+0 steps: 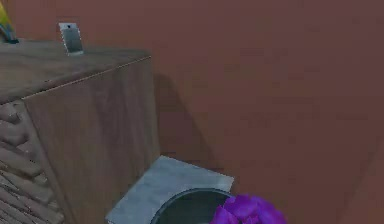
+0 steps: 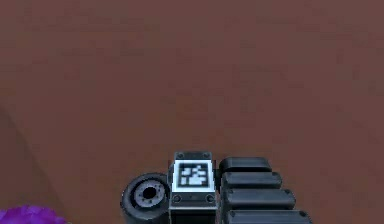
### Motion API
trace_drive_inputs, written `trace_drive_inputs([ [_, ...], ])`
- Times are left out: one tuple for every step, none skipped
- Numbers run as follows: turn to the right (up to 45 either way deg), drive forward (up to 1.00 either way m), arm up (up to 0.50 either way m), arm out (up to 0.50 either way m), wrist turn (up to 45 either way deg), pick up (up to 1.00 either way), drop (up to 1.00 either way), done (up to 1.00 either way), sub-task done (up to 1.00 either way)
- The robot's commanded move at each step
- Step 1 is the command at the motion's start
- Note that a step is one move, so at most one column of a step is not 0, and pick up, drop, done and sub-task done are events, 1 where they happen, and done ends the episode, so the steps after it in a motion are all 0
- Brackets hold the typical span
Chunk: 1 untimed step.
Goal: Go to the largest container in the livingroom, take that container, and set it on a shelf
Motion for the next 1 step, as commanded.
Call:
trace_drive_inputs([
  [-45.0,0.00,0.00,0.00,0.0,0.00,0.00,0.00,0.00],
])
